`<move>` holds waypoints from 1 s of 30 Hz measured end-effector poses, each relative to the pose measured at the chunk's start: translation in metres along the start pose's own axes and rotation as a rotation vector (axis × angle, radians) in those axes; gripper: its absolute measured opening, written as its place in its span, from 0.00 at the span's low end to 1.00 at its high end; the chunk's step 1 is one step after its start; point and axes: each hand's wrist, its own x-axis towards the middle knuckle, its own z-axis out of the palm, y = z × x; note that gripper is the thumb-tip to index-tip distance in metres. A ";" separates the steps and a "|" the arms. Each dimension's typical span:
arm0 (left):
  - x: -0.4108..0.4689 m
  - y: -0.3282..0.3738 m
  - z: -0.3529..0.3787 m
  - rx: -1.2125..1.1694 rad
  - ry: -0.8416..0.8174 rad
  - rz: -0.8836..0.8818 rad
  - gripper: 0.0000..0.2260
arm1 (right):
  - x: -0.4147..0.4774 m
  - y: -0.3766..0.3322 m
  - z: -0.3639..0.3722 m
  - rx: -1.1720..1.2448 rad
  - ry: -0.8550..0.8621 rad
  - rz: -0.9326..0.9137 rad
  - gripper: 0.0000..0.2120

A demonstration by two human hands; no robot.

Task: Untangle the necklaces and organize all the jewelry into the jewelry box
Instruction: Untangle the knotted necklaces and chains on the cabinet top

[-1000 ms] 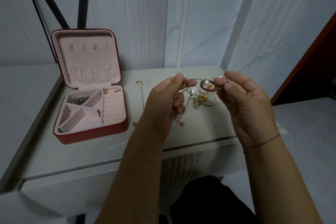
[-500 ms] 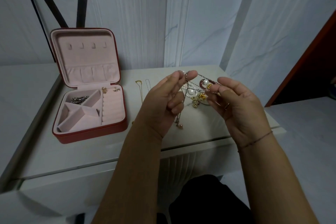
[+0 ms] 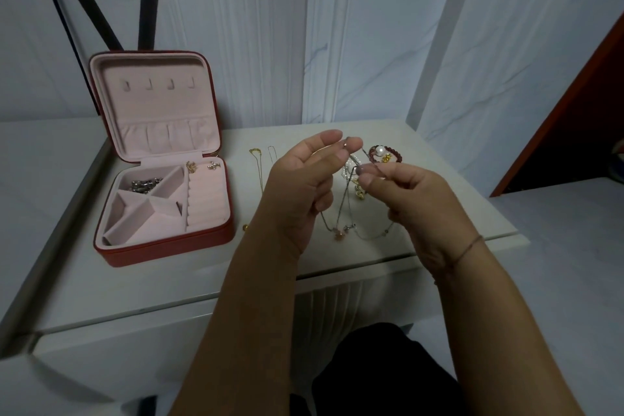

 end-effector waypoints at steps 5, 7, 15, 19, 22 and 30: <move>-0.002 0.000 0.001 0.058 0.042 -0.012 0.09 | 0.002 0.004 -0.003 0.024 0.050 -0.026 0.03; -0.002 -0.001 0.002 0.070 0.063 -0.018 0.08 | 0.002 0.005 -0.003 0.038 0.059 -0.024 0.03; 0.000 -0.006 -0.002 0.403 0.212 0.066 0.07 | 0.004 0.005 -0.003 0.190 0.113 -0.040 0.04; -0.001 -0.008 -0.003 0.522 0.131 0.083 0.08 | 0.006 0.005 -0.003 0.326 0.059 -0.005 0.07; -0.001 -0.009 -0.003 0.596 0.071 0.084 0.05 | 0.006 0.003 -0.004 0.411 0.021 0.051 0.08; 0.003 -0.017 0.000 0.841 0.152 0.158 0.07 | 0.004 -0.001 -0.003 0.595 -0.048 0.090 0.05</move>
